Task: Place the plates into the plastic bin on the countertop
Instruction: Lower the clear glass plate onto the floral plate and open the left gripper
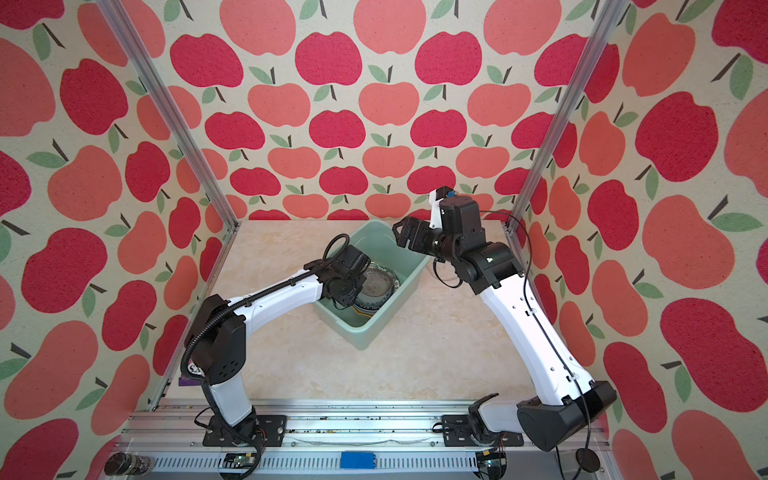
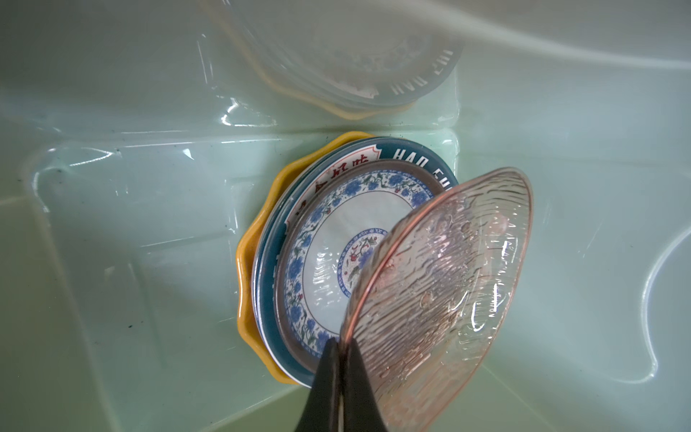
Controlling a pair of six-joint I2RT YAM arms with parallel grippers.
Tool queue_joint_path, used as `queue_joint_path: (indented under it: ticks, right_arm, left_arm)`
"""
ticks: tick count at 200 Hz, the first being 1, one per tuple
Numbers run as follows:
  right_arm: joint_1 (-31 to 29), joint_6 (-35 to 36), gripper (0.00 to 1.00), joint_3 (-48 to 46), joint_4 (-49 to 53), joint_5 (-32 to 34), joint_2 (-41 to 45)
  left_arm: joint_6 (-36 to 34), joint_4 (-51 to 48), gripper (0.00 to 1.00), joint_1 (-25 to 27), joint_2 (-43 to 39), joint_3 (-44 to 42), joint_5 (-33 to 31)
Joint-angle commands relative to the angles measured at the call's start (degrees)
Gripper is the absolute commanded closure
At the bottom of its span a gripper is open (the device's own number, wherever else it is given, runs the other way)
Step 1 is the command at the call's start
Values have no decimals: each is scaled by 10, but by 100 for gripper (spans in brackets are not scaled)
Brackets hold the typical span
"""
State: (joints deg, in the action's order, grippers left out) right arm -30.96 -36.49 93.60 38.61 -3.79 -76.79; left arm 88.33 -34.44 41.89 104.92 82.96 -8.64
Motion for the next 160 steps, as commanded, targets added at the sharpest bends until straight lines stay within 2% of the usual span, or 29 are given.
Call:
queue_joint_path:
  ticks: [1,72,160]
  right_arm:
    - [4,2,10,-4,10,-5,12]
    - [4,2,10,-10,11,-4,18]
    - [6,2,10,-11,15,-5,23]
  left_arm:
    - [18,-10,100,2,18,-10,11]
    - [43,-29,100,4,33,-19,18]
    - [42,-28,89,4,45,-21,29]
